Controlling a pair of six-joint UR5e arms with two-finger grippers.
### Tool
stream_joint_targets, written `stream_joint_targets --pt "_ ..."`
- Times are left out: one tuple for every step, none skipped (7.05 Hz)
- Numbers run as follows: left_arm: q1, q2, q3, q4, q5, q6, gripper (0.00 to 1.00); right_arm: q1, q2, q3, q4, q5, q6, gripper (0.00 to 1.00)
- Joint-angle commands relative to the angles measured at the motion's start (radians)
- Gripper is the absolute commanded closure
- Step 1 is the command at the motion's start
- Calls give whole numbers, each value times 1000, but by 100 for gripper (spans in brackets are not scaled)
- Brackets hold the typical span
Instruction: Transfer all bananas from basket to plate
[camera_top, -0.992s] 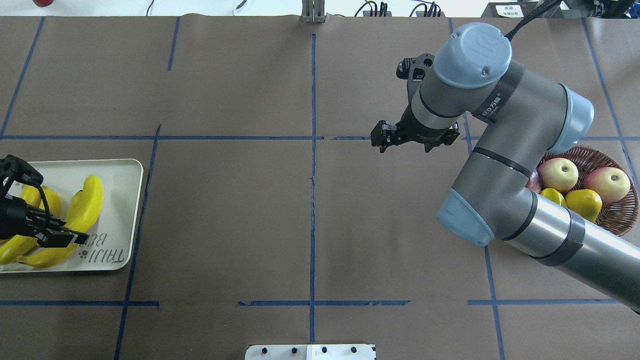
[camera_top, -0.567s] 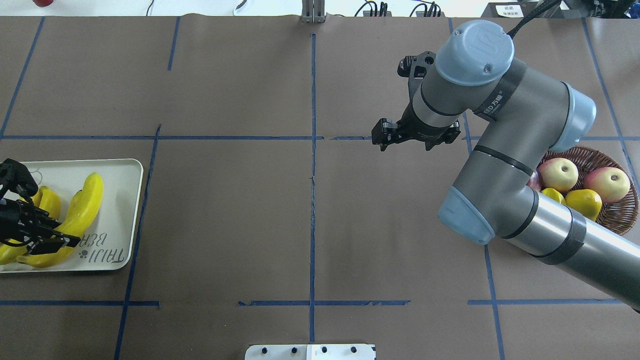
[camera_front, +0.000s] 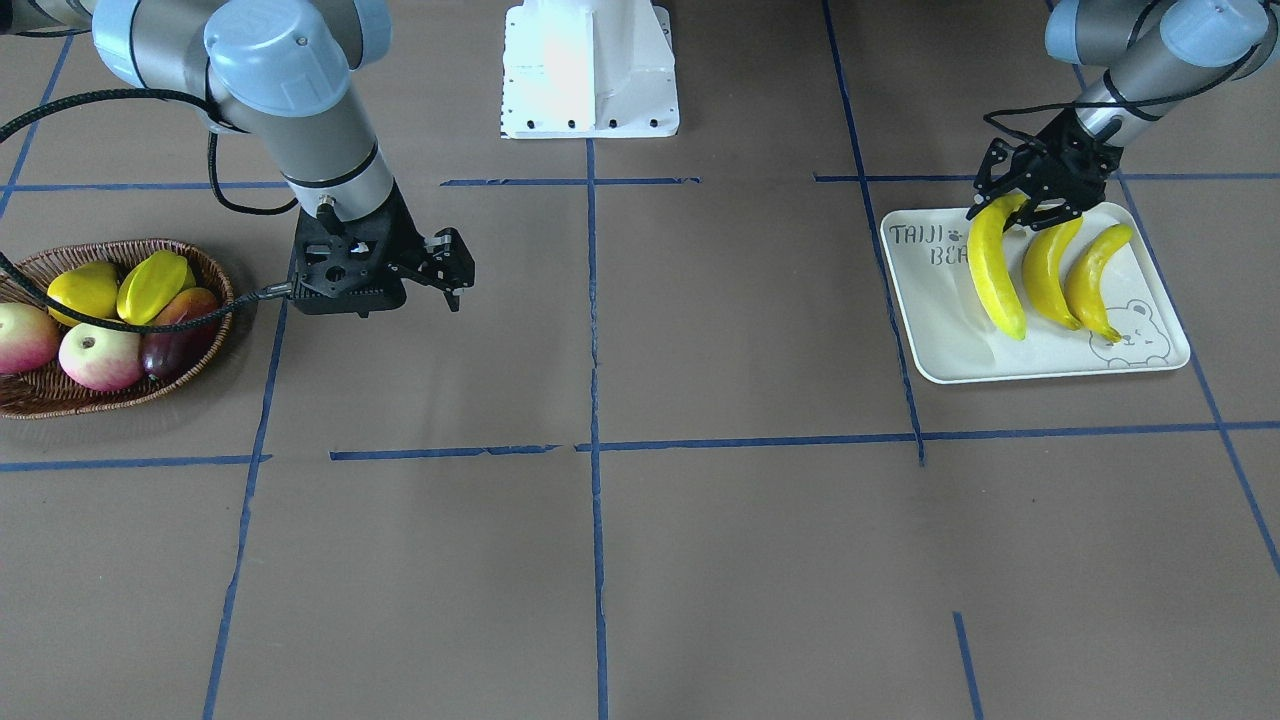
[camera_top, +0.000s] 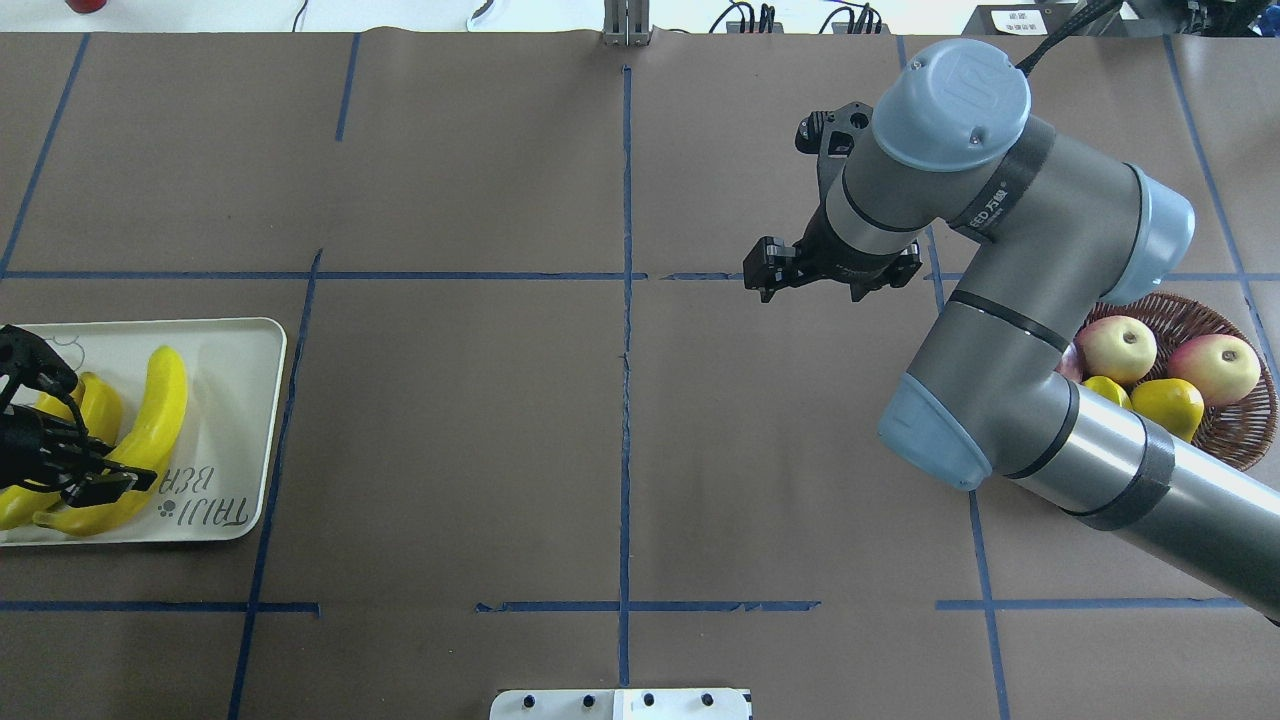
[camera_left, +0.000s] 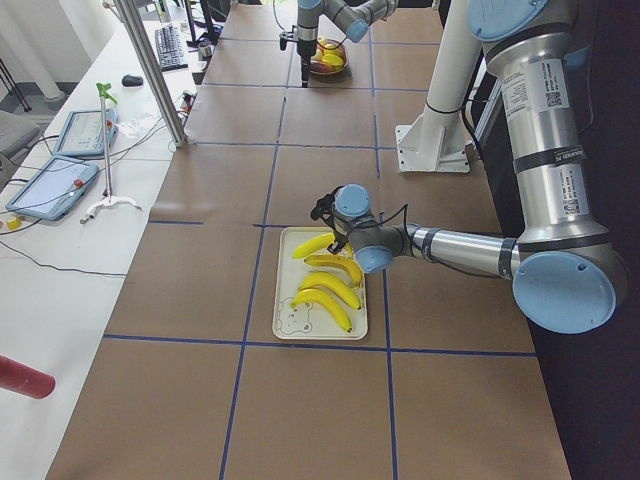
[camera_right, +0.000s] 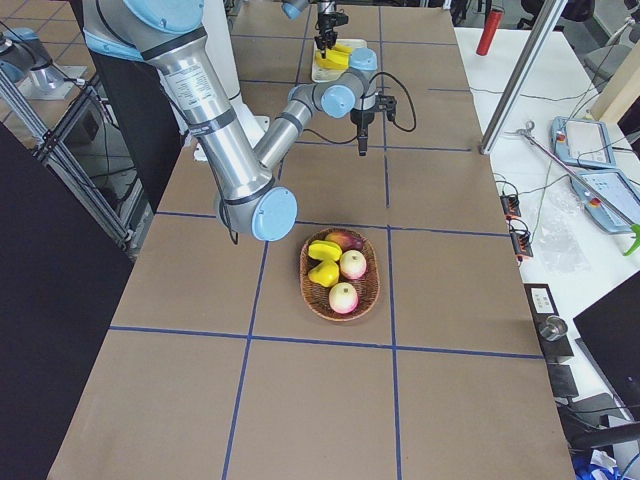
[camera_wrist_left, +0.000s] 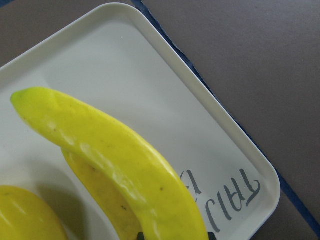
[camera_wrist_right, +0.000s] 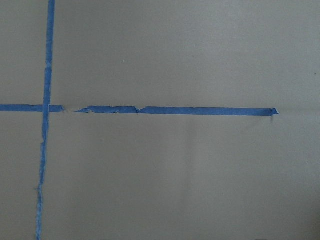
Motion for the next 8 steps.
stream_joint_targets --pt "22 -33 3 -6 1 42 91 0 -2 -1 0 0 0 0" --pt "23 -24 4 -4 1 113 90 0 0 -1 0 -1 0 0" --pt "26 -18 6 -3 1 160 90 0 0 -1 0 -1 0 0" --pt "37 -6 4 -3 1 161 86 -1 0 -1 0 -1 0 0" --pt "71 -6 23 2 3 159 72 -1 0 -3 0 -1 0 0" --pt "83 -13 39 2 1 153 67 -1 -2 -3 0 -1 0 0" --pt "83 -16 37 -3 -2 149 46 -1 0 -3 0 -1 0 0" --pt "83 -33 36 -3 0 144 14 -1 0 -3 0 -1 0 0"
